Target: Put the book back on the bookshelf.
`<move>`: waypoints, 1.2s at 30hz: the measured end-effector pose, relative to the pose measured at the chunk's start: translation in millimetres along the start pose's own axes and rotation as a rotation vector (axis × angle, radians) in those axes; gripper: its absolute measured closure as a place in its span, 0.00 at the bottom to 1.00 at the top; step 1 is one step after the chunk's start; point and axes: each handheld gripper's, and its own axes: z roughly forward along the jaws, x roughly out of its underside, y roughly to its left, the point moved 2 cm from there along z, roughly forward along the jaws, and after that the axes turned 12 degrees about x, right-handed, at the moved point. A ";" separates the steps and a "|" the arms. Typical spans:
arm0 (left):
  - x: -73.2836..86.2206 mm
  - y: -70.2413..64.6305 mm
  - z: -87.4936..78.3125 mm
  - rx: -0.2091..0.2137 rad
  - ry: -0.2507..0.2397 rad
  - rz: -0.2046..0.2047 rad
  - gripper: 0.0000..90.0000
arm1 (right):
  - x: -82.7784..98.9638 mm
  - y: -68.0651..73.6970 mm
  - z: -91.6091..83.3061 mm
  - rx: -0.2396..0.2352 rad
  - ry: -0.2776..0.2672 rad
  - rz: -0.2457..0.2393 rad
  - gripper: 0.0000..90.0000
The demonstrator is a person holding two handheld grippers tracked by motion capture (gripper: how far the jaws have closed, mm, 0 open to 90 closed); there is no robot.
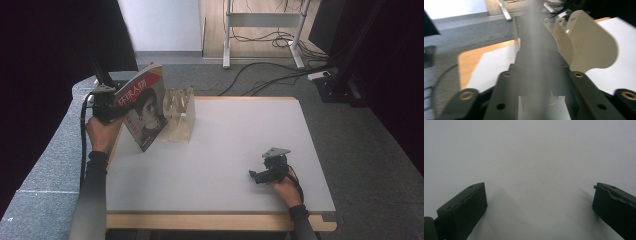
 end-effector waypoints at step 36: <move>44.9 -39.1 -46.6 0.029 -0.021 0.045 0.00 | -0.6 0.0 0.0 0.001 0.002 -0.003 0.00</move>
